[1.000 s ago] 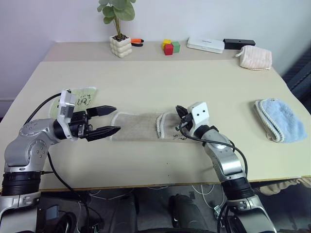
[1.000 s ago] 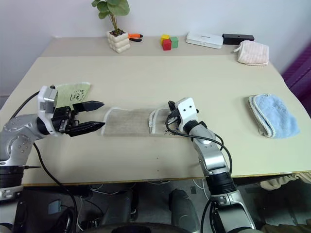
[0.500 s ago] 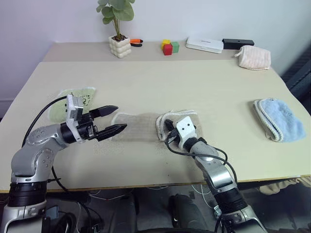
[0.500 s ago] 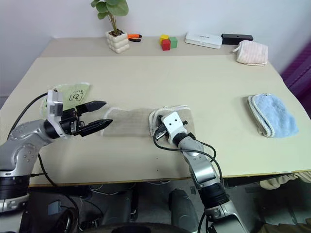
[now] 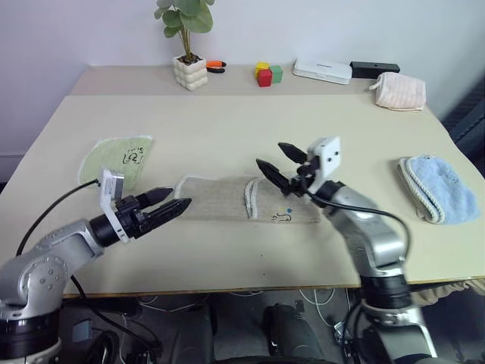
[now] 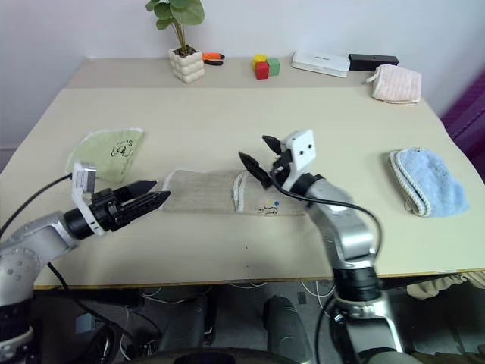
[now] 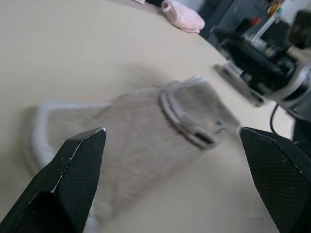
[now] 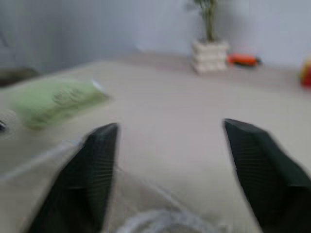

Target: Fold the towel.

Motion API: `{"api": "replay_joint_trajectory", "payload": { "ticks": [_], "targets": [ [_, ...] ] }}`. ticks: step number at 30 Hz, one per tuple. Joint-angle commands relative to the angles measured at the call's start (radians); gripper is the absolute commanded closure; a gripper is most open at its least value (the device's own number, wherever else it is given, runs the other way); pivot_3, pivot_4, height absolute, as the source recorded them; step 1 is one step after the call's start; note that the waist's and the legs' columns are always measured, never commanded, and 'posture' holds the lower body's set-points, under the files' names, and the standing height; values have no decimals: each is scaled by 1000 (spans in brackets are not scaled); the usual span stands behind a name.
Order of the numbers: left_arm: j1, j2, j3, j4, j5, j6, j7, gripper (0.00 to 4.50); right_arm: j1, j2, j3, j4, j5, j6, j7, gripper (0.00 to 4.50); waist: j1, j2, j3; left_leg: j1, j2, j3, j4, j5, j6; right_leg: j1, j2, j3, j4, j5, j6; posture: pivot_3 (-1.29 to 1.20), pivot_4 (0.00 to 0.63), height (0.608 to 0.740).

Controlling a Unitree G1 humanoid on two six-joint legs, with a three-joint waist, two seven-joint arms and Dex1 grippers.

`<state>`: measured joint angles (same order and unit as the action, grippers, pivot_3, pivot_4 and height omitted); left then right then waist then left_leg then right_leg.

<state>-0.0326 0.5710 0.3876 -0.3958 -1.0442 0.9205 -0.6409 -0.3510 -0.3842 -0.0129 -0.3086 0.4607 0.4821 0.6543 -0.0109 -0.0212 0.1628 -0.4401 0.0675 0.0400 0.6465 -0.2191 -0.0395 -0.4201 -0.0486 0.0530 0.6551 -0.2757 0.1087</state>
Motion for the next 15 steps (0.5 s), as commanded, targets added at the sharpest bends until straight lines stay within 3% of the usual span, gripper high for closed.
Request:
{"api": "replay_joint_trajectory", "payload": {
  "ticks": [1,5,7,11,15],
  "targets": [
    [31,-31,34,-45,-86,28,97,0,33,-122,-50,-113,110,62,134,48,-2,0,0,0,0,0,0,0,0,0,0,0,0,0,-1,0,150,740],
    [21,-82,57,-8,-217,66,252,0,52,-225,-61,-157,155,119,176,48,-2,-1,0,1,0,-1,0,0,0,1,2,0,0,-2,-3,0,150,740],
    [2,-114,43,-4,-234,83,412,0,51,-258,-66,-158,151,130,179,48,-2,0,0,1,0,-2,0,0,0,1,2,0,0,-2,-3,0,150,740],
    [43,-171,55,8,-496,66,627,0,54,-267,-97,-139,160,145,153,48,-1,-1,0,1,0,-2,0,0,0,2,1,0,0,-1,-3,0,150,740],
    [106,-187,46,21,-641,11,779,0,60,-258,-104,-146,168,150,136,48,-1,-1,0,1,0,-3,0,0,0,2,1,0,0,-2,-3,0,150,740]
  ]
}}
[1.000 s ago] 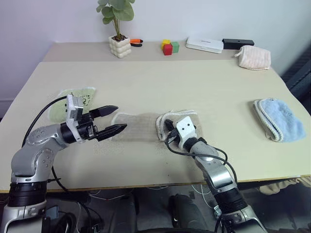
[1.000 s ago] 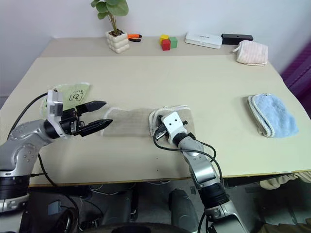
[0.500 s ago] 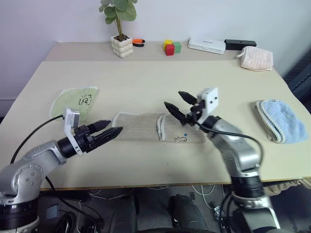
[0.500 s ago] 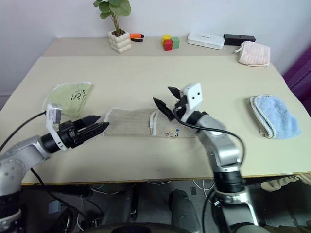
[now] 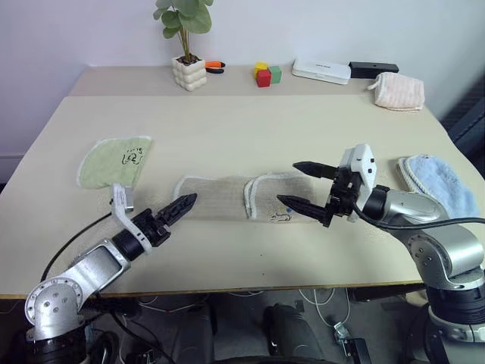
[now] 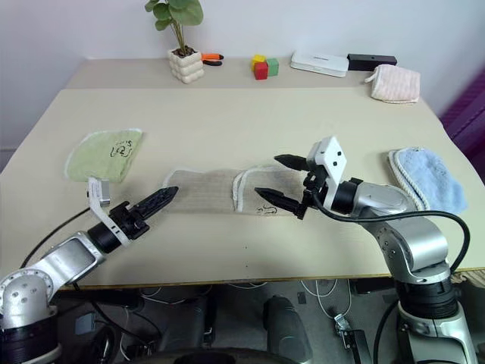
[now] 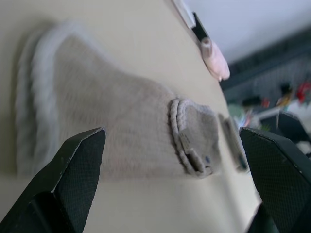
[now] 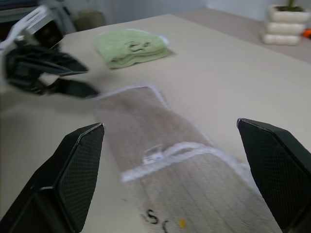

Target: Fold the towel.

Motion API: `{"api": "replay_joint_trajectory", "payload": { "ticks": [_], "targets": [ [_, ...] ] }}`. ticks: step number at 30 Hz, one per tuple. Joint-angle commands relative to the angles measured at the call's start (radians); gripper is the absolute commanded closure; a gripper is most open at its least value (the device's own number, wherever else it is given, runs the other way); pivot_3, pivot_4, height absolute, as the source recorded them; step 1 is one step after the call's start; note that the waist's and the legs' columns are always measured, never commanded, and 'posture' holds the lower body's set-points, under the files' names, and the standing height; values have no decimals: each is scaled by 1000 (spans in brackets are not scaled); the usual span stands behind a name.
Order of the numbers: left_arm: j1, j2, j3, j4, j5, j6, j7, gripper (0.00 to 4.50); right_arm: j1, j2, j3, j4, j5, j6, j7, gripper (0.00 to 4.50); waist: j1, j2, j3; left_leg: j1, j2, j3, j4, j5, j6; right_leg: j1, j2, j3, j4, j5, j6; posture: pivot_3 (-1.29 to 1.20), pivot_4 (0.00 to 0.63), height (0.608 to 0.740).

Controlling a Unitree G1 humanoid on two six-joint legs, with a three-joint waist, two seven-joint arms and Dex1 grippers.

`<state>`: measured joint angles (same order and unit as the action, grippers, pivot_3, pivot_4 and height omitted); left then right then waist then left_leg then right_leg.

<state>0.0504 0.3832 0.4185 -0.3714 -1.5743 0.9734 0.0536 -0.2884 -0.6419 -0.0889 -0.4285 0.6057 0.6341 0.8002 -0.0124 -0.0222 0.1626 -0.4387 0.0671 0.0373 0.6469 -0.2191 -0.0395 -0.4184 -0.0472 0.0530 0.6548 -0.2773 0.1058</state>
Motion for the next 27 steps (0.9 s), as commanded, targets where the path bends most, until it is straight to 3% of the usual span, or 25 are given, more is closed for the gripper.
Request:
{"api": "replay_joint_trajectory", "payload": {
  "ticks": [1,6,13,27],
  "targets": [
    [33,5,8,-1,-142,-50,107,0,-2,1,-29,-27,24,-2,-13,48,0,0,0,0,0,0,0,0,0,0,0,0,0,0,0,0,150,740],
    [32,52,-29,35,-196,-73,203,0,-8,-10,-30,-10,10,-26,-2,48,5,0,0,0,0,0,1,0,0,1,0,0,-2,0,-1,0,150,740],
    [74,44,-80,32,-328,-132,290,0,-19,-3,-5,-2,-13,-46,-4,48,2,0,0,0,-1,0,1,0,0,2,-1,0,-3,0,-1,0,150,740],
    [-43,22,-145,222,-217,-185,239,0,-40,15,23,17,-60,-71,-22,48,15,1,0,12,-1,1,-2,0,-1,13,-2,-1,-9,-1,-3,0,150,740]
  ]
}}
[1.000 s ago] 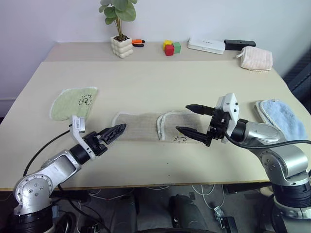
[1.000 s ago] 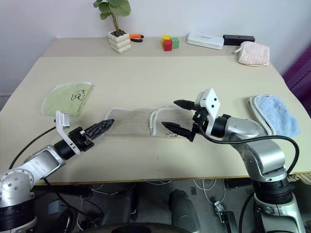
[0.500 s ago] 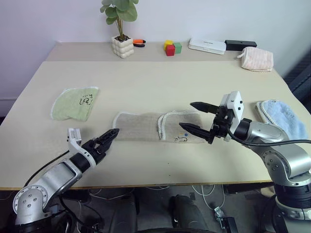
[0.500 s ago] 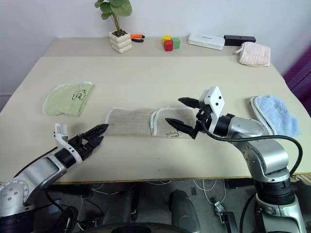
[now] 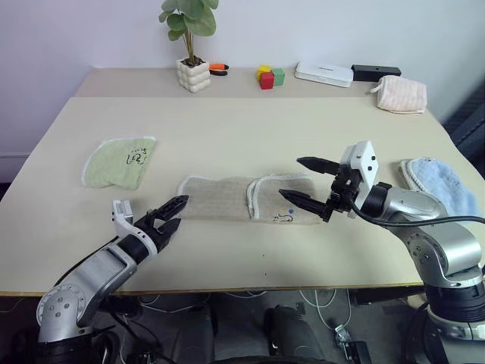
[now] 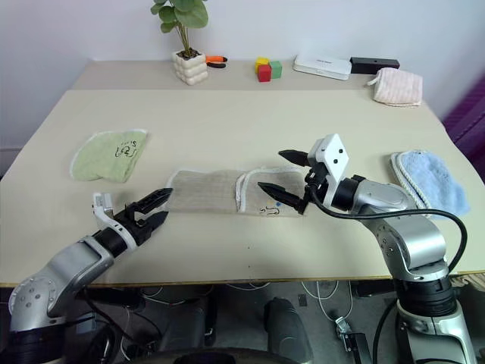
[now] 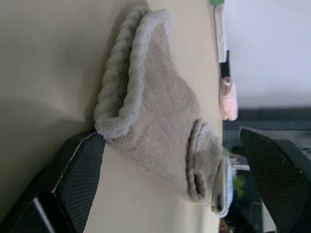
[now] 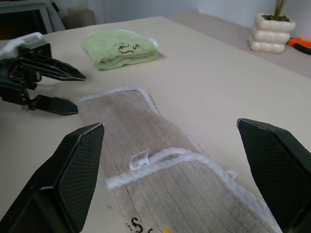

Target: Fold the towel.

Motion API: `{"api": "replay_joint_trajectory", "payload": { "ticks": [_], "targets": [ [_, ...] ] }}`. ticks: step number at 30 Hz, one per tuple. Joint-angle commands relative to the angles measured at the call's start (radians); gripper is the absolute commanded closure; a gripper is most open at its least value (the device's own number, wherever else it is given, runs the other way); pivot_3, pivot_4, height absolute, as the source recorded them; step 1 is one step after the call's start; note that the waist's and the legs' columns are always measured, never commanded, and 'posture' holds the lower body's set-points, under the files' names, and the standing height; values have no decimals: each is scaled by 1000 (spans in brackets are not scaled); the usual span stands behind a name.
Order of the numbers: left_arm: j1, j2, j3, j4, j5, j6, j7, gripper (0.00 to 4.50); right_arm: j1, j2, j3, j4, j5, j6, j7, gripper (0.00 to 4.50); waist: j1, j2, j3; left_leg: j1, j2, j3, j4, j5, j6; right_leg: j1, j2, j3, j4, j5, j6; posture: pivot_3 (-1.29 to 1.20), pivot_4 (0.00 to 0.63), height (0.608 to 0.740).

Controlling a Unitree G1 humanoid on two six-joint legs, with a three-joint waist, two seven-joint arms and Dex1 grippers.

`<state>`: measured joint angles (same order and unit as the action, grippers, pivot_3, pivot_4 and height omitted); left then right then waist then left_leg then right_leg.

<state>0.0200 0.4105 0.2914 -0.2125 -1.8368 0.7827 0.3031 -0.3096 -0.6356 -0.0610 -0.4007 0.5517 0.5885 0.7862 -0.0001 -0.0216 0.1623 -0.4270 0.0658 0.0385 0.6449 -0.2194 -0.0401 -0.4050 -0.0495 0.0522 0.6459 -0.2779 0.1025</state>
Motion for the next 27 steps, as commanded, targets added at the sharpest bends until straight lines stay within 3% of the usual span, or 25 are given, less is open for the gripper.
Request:
{"api": "replay_joint_trajectory", "payload": {
  "ticks": [1,2,4,11,21,27],
  "targets": [
    [-21,-8,-21,80,52,10,-22,0,-20,10,-4,-10,-7,-27,-10,48,5,0,0,0,0,0,0,0,0,0,0,0,0,0,0,0,150,740],
    [-27,-15,-20,94,38,16,-35,0,-20,11,-3,-11,-8,-27,-13,48,7,1,0,0,0,0,0,0,0,0,0,0,0,0,0,0,150,740],
    [-48,-17,-22,120,48,26,-46,834,-22,14,-3,-12,-10,-27,-18,0,9,1,0,0,0,1,0,0,0,0,-1,0,-1,0,0,0,150,740],
    [-75,-32,-10,131,59,42,-56,4454,-8,5,-14,-21,-18,-28,-27,0,12,3,-1,0,-1,2,0,0,0,0,-3,0,-1,0,-1,0,150,740],
    [-121,-7,0,11,41,70,-154,4488,115,-125,-101,-25,17,-57,116,0,9,1,0,0,-3,4,-1,0,0,0,-8,0,-4,0,-1,0,150,740],
    [-264,117,-78,-48,273,118,-433,4488,123,-152,-129,36,-20,-110,130,0,9,1,1,-1,-3,6,-5,0,0,0,-7,0,-14,3,-7,0,150,740]
  ]
}}
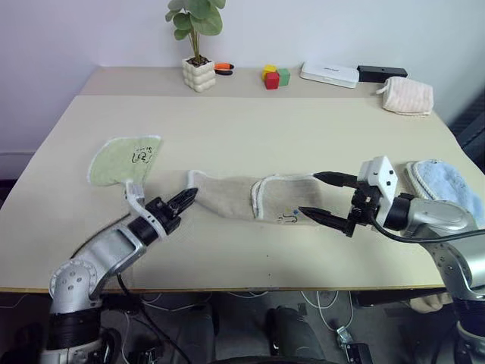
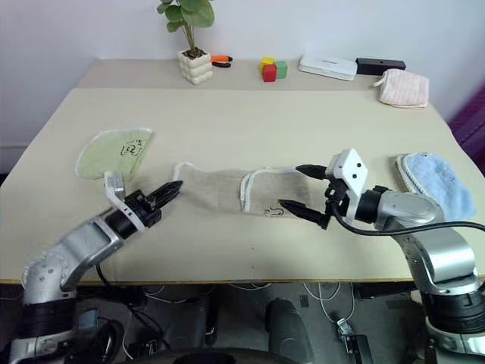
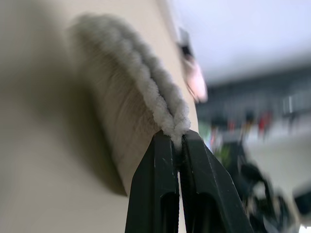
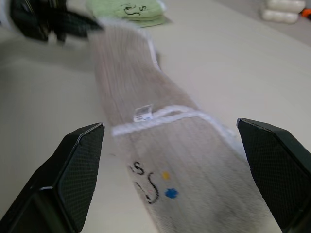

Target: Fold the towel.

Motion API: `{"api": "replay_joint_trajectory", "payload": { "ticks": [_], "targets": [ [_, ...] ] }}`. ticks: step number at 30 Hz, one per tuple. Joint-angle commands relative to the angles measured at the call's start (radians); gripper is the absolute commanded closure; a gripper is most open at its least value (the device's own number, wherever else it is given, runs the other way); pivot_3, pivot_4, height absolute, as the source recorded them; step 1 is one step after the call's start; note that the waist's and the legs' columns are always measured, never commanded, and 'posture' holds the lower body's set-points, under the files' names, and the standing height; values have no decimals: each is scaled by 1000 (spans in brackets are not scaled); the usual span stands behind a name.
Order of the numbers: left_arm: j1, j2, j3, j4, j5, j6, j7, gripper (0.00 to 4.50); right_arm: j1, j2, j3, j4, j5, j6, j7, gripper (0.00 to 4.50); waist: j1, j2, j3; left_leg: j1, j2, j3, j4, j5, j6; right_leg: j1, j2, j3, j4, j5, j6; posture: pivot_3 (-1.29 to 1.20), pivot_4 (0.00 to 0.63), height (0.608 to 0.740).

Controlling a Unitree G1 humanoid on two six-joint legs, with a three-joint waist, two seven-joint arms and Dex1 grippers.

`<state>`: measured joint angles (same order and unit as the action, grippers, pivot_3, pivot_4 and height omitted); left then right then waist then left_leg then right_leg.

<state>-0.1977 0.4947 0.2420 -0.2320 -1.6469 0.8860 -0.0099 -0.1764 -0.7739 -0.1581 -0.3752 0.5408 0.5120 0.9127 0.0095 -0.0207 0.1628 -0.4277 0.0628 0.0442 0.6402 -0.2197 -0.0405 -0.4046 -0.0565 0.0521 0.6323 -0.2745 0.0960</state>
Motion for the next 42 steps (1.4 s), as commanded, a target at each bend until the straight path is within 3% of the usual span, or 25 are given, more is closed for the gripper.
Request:
{"api": "replay_joint_trajectory", "payload": {
  "ticks": [1,10,19,32,39,42],
  "targets": [
    [-82,45,-54,-28,134,12,-172,4488,-13,-12,-30,18,-16,-40,1,0,-1,0,0,0,0,1,-1,0,0,1,0,0,-2,0,-1,0,150,740],
    [-392,-16,-374,158,612,-100,-635,4488,49,-79,-60,73,-70,-86,54,0,2,-1,1,-1,-3,3,-9,0,2,-1,0,2,-6,0,1,0,150,740],
    [-545,-186,-525,388,841,-147,-920,4488,139,-119,-166,40,-51,-65,51,0,0,-2,1,-1,-2,0,-9,0,2,-1,2,2,-3,-2,5,0,150,740],
    [-670,-394,-601,715,1143,-286,-1042,4488,224,-94,-227,-47,-33,-34,-19,0,1,-2,1,-1,-2,-3,-8,0,2,-1,4,2,-3,-3,6,0,150,740],
    [-691,-476,-586,818,1230,-323,-1063,4488,240,-90,-235,-73,-25,-28,-45,0,1,-2,1,-1,-2,-4,-8,0,2,-1,5,1,-2,-3,6,0,150,740],
    [-703,-496,-564,856,1260,-355,-1039,3523,238,-88,-230,-76,-24,-26,-50,0,1,-2,1,-1,-2,-6,-8,0,2,-1,6,1,-2,-3,6,0,150,740]
  ]
}}
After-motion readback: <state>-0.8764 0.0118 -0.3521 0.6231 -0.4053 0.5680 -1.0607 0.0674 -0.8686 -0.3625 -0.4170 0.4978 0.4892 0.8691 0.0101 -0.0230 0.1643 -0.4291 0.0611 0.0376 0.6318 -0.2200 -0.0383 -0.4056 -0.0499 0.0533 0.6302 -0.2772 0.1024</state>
